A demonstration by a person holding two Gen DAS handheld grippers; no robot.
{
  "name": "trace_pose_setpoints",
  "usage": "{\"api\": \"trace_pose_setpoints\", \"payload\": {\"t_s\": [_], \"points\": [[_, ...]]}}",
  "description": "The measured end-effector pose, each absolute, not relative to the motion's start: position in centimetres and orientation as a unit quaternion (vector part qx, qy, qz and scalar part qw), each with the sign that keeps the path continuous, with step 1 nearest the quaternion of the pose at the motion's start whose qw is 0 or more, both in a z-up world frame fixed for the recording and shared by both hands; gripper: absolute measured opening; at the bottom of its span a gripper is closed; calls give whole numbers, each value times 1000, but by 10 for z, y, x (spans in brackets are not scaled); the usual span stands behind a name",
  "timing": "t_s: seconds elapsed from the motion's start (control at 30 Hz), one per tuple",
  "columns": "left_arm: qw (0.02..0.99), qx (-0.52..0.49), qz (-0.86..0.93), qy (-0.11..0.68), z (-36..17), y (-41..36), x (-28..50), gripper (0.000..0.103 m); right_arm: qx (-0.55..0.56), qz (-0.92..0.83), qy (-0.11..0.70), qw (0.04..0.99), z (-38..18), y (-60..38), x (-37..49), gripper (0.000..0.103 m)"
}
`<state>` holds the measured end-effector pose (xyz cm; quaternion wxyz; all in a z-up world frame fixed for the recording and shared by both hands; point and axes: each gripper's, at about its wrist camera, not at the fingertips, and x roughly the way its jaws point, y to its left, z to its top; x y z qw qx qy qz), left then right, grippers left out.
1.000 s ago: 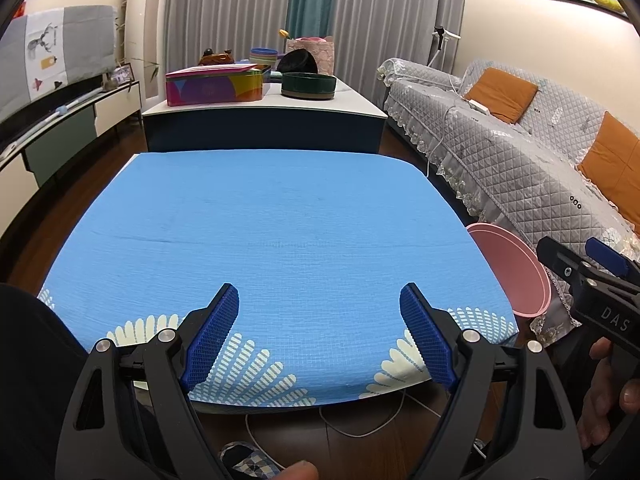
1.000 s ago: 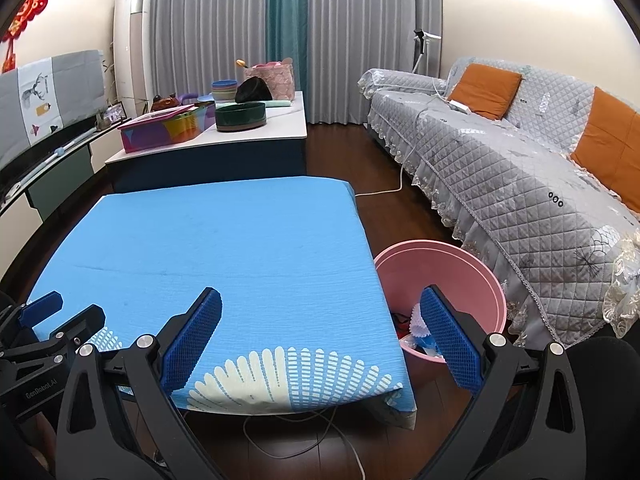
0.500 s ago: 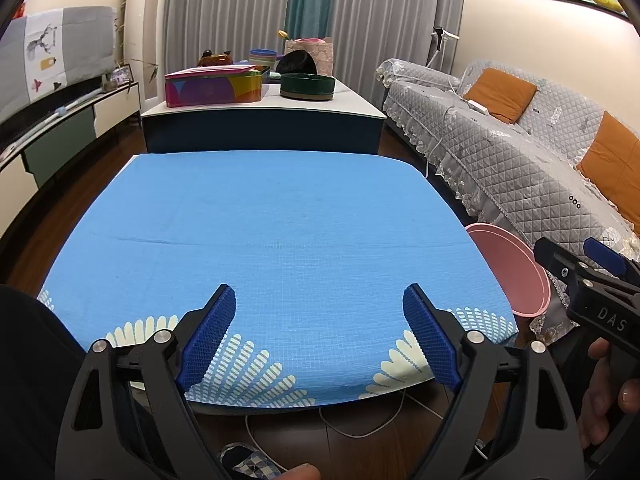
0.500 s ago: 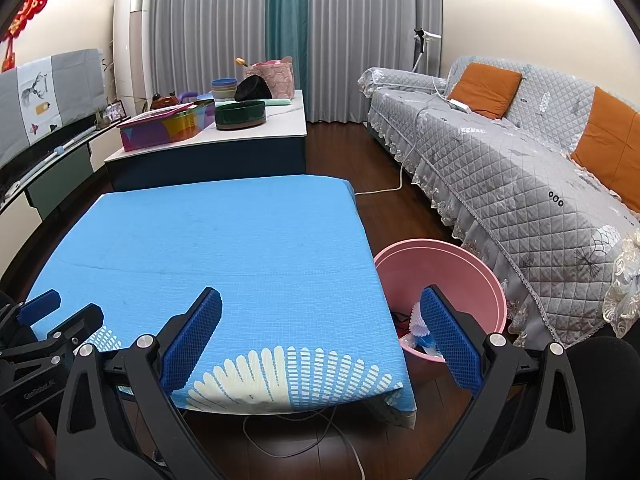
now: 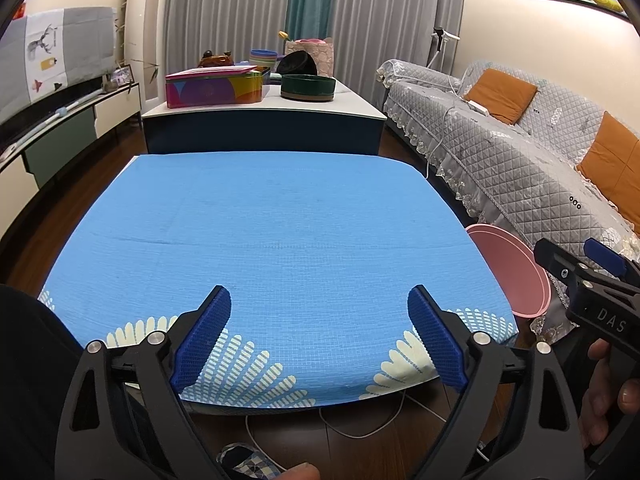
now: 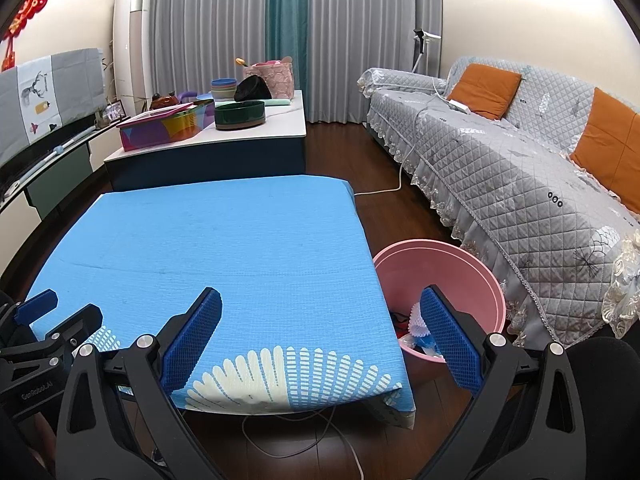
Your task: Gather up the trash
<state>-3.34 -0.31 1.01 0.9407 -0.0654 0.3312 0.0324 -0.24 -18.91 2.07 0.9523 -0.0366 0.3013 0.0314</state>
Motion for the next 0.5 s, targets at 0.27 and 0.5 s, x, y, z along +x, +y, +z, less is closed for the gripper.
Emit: {"api": "trace_pose_setpoints", "payload": {"t_s": [0.27, 0.5], "points": [[940, -67, 35, 334, 11, -2, -33, 95, -37, 31, 301, 952, 21, -189, -2, 98], [940, -66, 34, 332, 11, -3, -34, 95, -37, 31, 301, 952, 21, -188, -2, 98]]}}
